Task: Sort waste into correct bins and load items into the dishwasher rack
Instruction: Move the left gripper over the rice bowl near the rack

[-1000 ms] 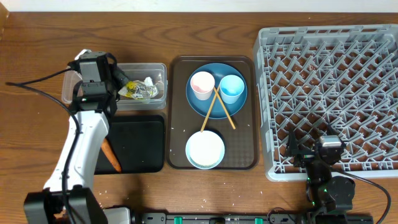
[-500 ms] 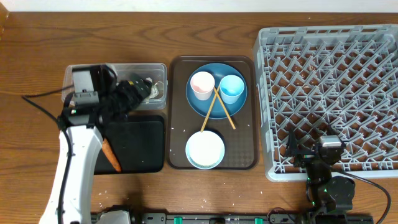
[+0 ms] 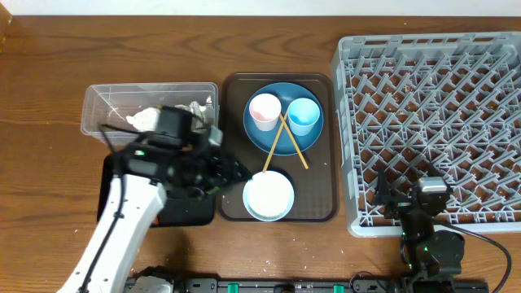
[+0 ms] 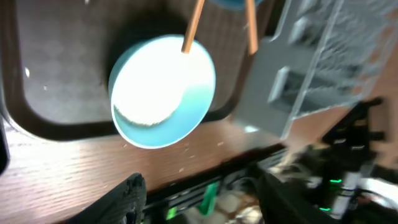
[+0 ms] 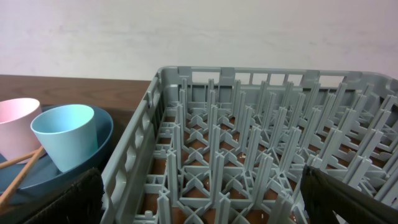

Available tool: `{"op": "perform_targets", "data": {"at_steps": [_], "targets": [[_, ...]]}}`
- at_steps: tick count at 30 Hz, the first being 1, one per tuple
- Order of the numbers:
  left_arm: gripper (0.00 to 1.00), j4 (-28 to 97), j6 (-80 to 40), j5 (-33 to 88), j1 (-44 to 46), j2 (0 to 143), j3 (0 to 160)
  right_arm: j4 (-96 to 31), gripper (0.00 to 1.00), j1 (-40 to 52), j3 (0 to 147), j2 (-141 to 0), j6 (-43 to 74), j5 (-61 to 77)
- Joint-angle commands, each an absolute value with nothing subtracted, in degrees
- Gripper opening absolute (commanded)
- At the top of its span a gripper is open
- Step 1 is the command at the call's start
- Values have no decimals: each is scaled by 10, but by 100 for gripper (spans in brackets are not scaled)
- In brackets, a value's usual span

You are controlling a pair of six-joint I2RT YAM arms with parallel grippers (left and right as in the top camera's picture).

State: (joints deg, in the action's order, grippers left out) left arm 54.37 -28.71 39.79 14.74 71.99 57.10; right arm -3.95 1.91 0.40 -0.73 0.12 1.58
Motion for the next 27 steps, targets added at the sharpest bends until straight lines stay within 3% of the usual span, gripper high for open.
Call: {"op": "perform_targets", "data": {"at_steps": [1, 14, 22, 27], "targets": [[60, 540, -351, 282, 214, 717, 573, -41, 99, 15, 3, -7, -7, 15], [54, 496, -523, 116, 493, 717, 573, -41, 99, 15, 3, -7, -7, 15], [50, 408, -578, -25, 602, 735, 573, -41, 99, 15, 3, -7, -7, 15], [49, 367, -578, -46, 626, 765, 573, -41, 99, 15, 3, -7, -7, 15]]}}
